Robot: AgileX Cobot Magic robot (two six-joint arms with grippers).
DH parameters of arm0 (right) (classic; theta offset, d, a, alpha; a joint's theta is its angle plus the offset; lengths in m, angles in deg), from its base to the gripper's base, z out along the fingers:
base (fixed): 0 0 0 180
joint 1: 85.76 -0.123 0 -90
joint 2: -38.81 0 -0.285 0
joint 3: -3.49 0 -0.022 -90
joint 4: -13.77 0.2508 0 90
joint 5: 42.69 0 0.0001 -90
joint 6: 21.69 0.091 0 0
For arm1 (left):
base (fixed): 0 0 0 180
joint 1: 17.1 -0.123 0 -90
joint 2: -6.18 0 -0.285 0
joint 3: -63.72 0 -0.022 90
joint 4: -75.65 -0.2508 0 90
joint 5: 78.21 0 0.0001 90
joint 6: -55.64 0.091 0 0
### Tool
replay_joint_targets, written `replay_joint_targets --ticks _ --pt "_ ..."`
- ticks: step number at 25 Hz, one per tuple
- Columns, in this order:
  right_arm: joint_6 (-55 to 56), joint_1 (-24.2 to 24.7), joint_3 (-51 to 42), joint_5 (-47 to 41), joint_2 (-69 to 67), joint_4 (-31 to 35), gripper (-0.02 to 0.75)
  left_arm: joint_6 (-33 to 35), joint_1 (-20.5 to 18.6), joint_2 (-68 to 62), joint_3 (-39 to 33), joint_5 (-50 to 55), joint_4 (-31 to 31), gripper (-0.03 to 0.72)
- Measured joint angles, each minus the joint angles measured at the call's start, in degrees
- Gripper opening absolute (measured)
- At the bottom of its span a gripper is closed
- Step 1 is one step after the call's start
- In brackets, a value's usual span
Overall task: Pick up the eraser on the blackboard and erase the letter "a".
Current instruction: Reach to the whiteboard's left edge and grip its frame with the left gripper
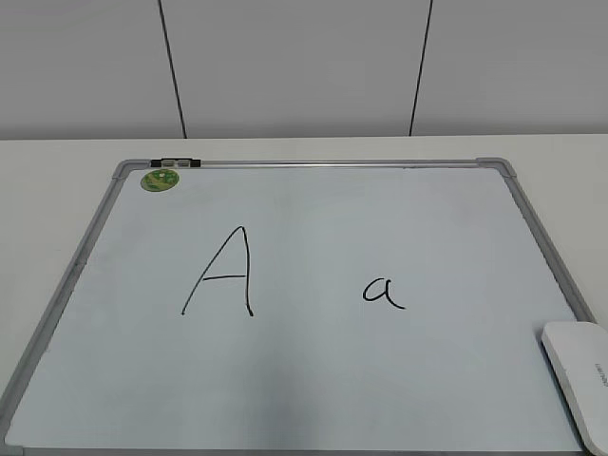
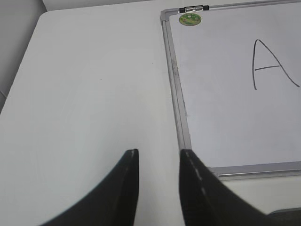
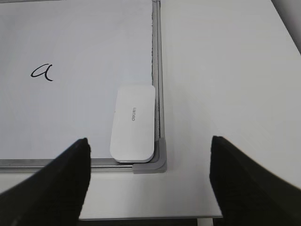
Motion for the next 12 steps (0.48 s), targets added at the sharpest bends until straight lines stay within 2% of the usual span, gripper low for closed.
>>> replay_joint_targets --ticks 12 --pt "0.0 0.0 0.0 0.0 0.0 0.0 0.587 0.0 0.0 0.0 0.0 0.0 0.0 0.212"
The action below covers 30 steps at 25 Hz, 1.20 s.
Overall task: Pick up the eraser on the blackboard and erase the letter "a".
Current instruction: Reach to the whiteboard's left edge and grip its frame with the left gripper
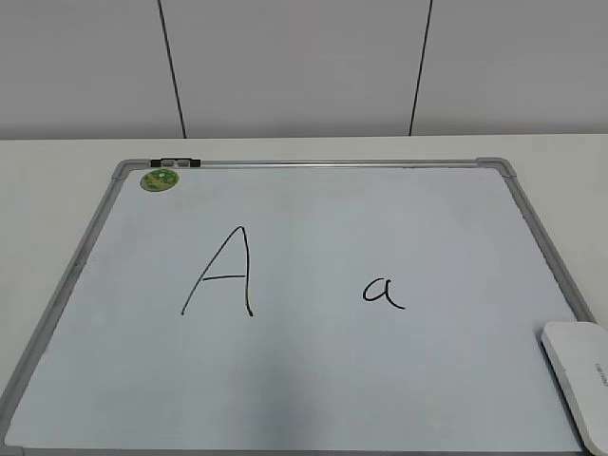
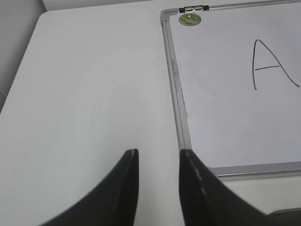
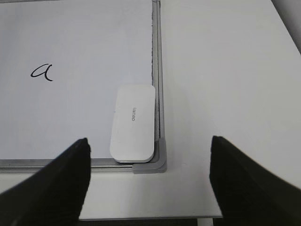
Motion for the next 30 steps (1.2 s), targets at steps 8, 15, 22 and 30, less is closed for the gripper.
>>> replay_joint_targets --ticks 8,15,22,30 --pt "0.0 0.0 0.0 0.0 0.0 0.0 0.587 0.0 0.0 -0.62 0.98 -0.79 0.0 0.212" --pt "0.0 0.0 0.0 0.0 0.0 0.0 0.587 0.0 0.0 -14.81 7.17 -2.78 -0.41 0.212" --pt "0.0 0.0 0.0 0.0 0.0 0.0 0.587 -1.25 0.0 -38.13 15.18 -2.86 0.36 0.218" --pt "0.0 0.0 0.0 0.0 0.0 0.0 0.587 -1.35 0.0 -63.69 28.29 -2.86 2.43 0.234"
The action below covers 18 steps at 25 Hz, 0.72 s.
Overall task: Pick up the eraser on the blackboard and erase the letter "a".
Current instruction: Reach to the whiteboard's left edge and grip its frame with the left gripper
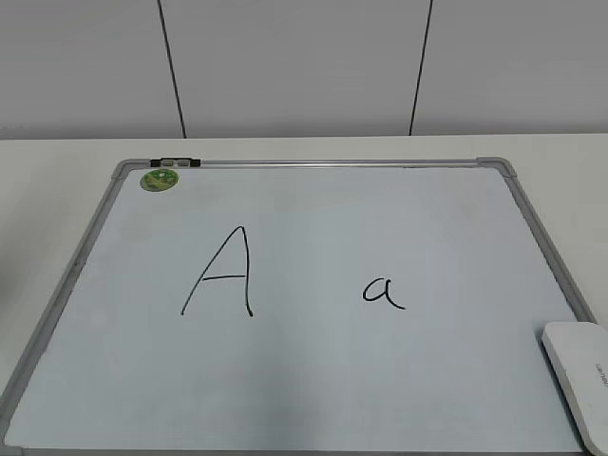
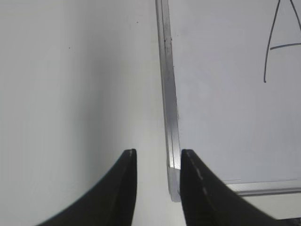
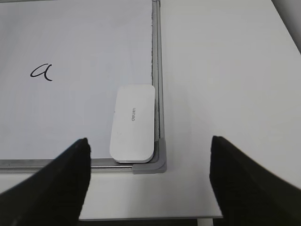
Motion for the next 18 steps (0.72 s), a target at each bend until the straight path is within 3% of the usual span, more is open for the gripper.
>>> replay_joint_targets --ticks 9,18 --pt "0.0 0.0 0.0 0.0 0.0 0.0 0.587 -0.22 0.0 -20.32 13.33 1.0 0.46 0.241" --pt "0.0 0.0 0.0 0.0 0.0 0.0 0.586 -0.68 0.0 -34.02 19.69 0.8 0.57 0.242"
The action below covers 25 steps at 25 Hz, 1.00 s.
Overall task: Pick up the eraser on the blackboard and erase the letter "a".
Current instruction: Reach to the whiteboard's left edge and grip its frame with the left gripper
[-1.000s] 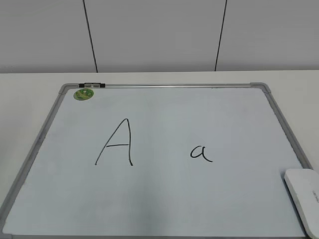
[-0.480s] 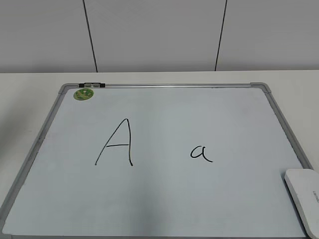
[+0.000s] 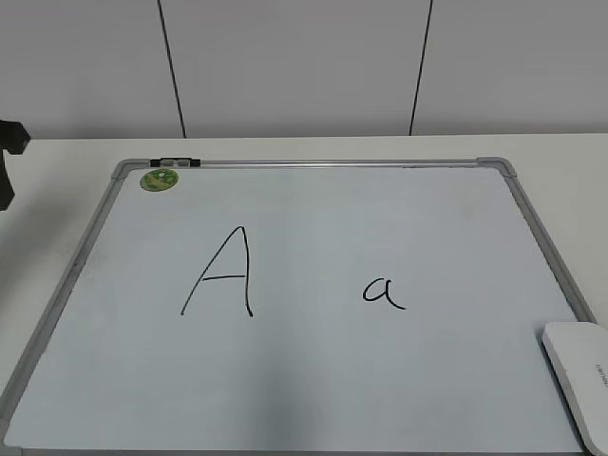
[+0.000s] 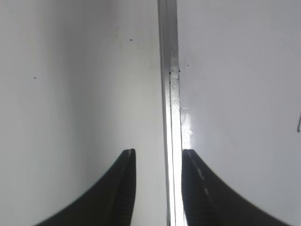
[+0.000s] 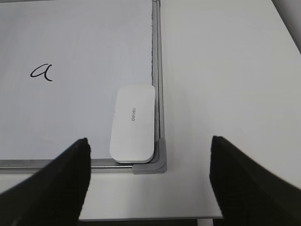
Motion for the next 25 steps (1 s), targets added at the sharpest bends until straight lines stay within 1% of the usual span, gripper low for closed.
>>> replay_joint_targets --ticks 8,14,25 --pt "0.0 0.0 0.0 0.0 0.0 0.0 0.587 0.0 0.0 -7.61 0.47 -7.56 0.0 0.242" --pt "0.0 0.0 0.0 0.0 0.0 0.0 0.587 0.0 0.0 -13.62 0.68 -8.17 0.25 0.242" --pt "0.0 0.0 0.0 0.0 0.0 0.0 0.587 -0.12 0.0 -21.47 5.13 -8.43 2.23 0.242"
